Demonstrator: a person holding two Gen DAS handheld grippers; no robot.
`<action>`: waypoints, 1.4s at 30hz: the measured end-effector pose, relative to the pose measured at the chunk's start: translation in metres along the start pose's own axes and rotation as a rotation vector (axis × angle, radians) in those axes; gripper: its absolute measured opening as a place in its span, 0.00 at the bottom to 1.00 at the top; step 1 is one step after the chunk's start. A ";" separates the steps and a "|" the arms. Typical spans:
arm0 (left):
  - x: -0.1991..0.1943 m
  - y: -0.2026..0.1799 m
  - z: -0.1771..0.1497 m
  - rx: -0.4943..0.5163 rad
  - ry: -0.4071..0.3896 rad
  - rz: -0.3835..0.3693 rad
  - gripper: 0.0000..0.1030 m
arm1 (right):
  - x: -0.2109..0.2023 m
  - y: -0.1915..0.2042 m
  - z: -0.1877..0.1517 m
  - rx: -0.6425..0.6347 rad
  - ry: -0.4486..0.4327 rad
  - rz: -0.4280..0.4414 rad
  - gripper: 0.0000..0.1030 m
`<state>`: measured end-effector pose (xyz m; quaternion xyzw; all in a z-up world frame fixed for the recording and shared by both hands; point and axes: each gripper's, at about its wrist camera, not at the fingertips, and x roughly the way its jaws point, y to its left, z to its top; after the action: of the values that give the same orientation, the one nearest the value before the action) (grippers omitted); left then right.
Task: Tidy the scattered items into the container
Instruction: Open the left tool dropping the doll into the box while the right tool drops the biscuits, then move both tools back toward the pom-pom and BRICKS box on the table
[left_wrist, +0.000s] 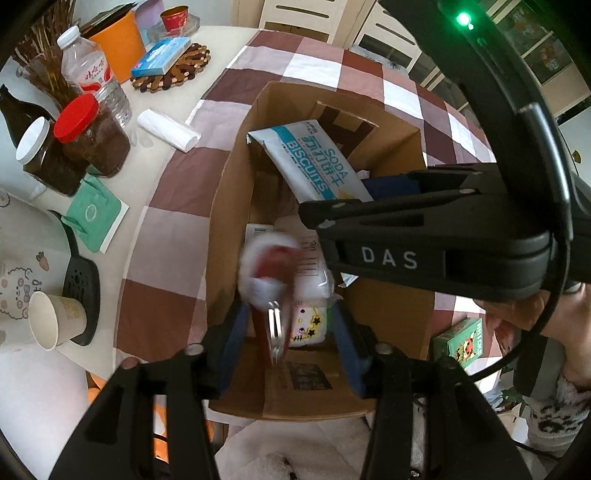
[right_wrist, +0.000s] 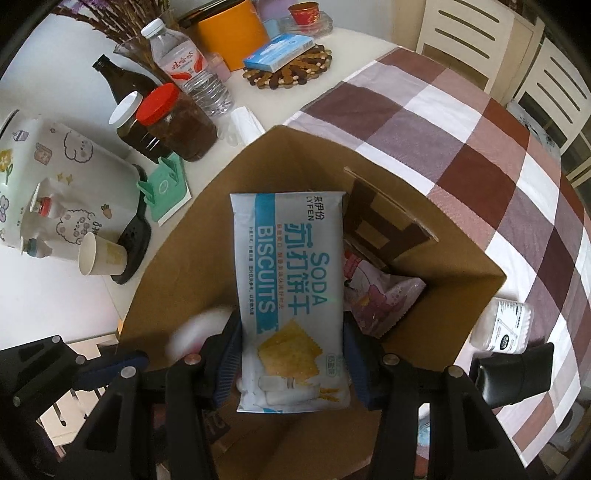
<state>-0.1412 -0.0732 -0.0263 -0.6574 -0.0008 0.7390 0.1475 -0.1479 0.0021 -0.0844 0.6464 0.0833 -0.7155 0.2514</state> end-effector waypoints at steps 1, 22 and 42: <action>0.000 0.000 0.000 -0.002 -0.001 0.000 0.63 | 0.000 0.001 0.000 -0.007 0.001 -0.007 0.51; -0.046 -0.008 -0.011 -0.037 -0.110 -0.033 0.70 | -0.105 -0.029 -0.032 0.088 -0.230 -0.053 0.55; -0.005 -0.200 -0.030 0.368 0.028 -0.194 0.78 | -0.098 -0.187 -0.273 0.666 -0.162 -0.168 0.72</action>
<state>-0.0686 0.1110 0.0130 -0.6265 0.0729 0.6999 0.3352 0.0100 0.3085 -0.0696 0.6252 -0.1221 -0.7704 -0.0271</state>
